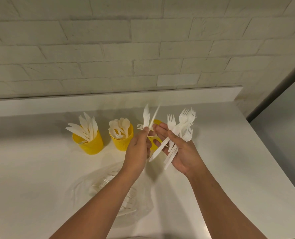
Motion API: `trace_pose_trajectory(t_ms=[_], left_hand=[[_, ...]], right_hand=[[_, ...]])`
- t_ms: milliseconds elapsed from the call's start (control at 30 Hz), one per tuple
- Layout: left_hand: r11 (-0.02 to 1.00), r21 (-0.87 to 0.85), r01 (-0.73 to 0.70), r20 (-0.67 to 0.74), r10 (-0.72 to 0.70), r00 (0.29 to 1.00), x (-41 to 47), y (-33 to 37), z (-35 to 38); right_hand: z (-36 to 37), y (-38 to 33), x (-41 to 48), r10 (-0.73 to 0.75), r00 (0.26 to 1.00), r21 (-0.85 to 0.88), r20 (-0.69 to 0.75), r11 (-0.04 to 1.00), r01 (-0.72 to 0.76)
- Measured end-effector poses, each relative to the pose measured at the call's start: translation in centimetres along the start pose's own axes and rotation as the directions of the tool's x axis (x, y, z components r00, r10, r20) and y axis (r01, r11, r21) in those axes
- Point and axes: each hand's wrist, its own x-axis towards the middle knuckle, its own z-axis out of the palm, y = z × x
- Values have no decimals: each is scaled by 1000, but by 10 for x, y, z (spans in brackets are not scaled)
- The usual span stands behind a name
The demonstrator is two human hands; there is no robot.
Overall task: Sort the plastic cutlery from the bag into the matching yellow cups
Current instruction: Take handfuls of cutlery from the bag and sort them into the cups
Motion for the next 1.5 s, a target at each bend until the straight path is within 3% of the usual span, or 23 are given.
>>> trace_pose_trajectory(t_ms=[167, 267, 533, 733, 900, 1033, 1200, 1500], left_hand=[[983, 181, -13, 168, -18, 986, -5, 7, 0], [970, 242, -21, 197, -28, 980, -4, 3, -1], [998, 42, 39, 166, -46, 985, -5, 0, 3], [998, 32, 57, 127, -60, 990, -4, -2, 3], [994, 13, 107, 123, -108, 987, 3, -8, -2], [978, 206, -23, 161, -11, 987, 0, -7, -4], [941, 309, -140, 189, 83, 978, -1, -14, -10], [993, 89, -79, 249, 54, 967, 2, -14, -19]], right_hand=[[1, -2, 0, -7, 999, -26, 38, 1000, 8], [-3, 2, 2, -10, 1000, -59, 26, 998, 12], [6, 13, 4, 24, 997, -22, -74, 999, -25], [6, 13, 3, -20, 997, 83, -71, 996, 26], [6, 7, 6, -35, 994, 73, -100, 996, 42], [7, 7, 7, -15, 991, 55, -132, 998, 22], [10, 13, 9, -9, 988, 104, -153, 994, 25], [4, -1, 9, -9, 996, -70, -93, 998, 3]])
